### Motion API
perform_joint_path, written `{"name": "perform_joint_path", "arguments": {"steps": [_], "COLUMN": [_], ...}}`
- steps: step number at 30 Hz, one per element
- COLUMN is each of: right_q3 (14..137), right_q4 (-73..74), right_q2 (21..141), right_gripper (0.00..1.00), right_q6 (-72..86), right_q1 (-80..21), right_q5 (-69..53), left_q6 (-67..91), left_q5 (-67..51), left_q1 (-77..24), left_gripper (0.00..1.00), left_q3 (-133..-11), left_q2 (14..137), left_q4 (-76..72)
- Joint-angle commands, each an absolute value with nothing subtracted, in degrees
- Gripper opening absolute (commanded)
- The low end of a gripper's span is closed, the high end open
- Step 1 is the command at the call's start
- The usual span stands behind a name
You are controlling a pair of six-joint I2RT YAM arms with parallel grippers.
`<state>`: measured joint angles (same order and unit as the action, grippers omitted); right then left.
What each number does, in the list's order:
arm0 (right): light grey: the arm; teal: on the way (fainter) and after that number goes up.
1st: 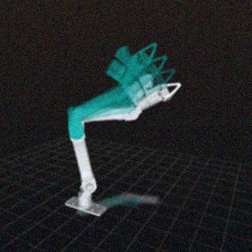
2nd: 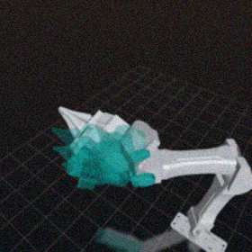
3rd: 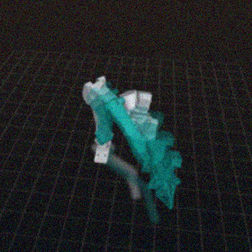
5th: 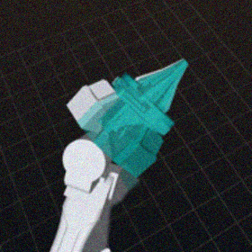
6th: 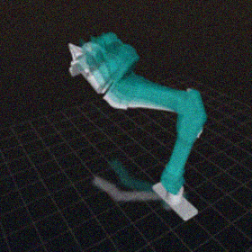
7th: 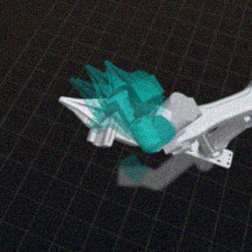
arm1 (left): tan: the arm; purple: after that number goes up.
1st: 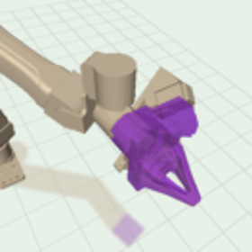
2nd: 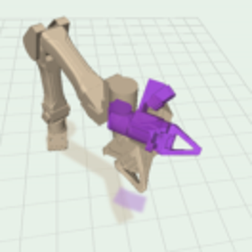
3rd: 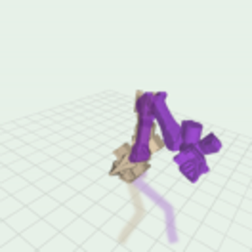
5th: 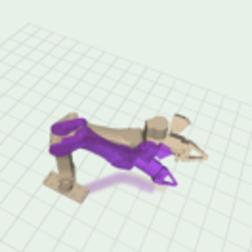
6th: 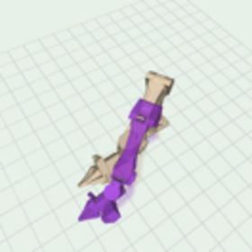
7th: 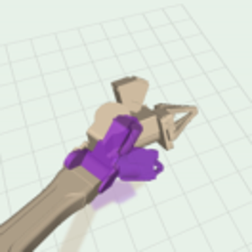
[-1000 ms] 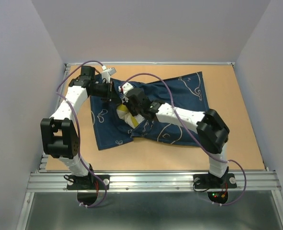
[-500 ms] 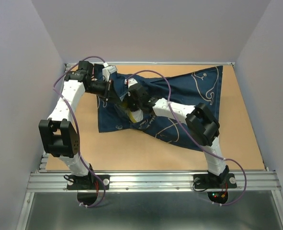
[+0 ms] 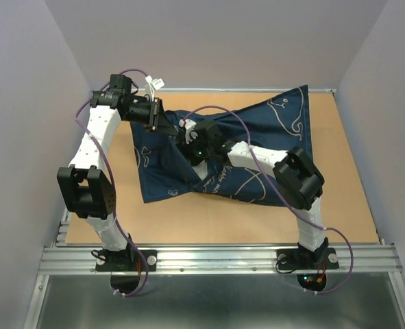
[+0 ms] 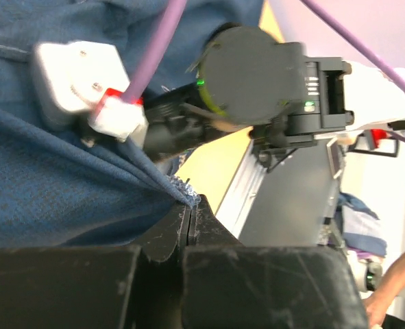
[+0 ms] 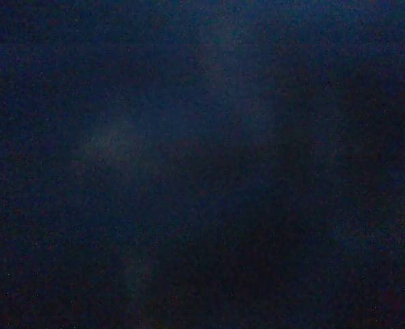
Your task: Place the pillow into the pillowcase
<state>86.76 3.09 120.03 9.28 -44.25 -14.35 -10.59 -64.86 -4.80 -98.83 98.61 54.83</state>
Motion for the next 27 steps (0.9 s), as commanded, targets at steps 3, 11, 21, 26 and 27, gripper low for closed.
{"name": "perform_joint_path", "arguments": {"steps": [3, 11, 21, 26, 27], "right_q3": [83.0, 87.7, 87.1, 96.3, 97.1], "right_q4": [11.9, 17.8, 19.0, 27.5, 27.8], "right_q2": [110.6, 106.9, 106.4, 112.8, 113.2], "right_gripper": [0.93, 0.99, 0.82, 1.0, 1.0], "right_q6": [7.0, 7.7, 11.3, 9.8, 10.2], "right_q1": [-43.3, -43.3, -43.0, -42.9, -42.8], "right_q5": [-16.2, -10.6, 11.9, 6.9, 8.3], "left_q6": [-8.7, -10.5, -9.3, -14.3, -14.8], "left_q5": [-71.8, -71.4, -72.5, -73.0, -73.0], "left_q1": [-4.8, -3.9, 1.3, 1.0, 0.9], "left_gripper": [0.0, 0.0, 0.0, 0.0, 0.0], "left_q3": [-102.9, -100.4, -99.3, -97.4, -96.8], "left_q2": [98.6, 97.6, 97.8, 96.7, 96.5], "left_q4": [53.3, 54.0, 50.0, 52.4, 52.6]}}
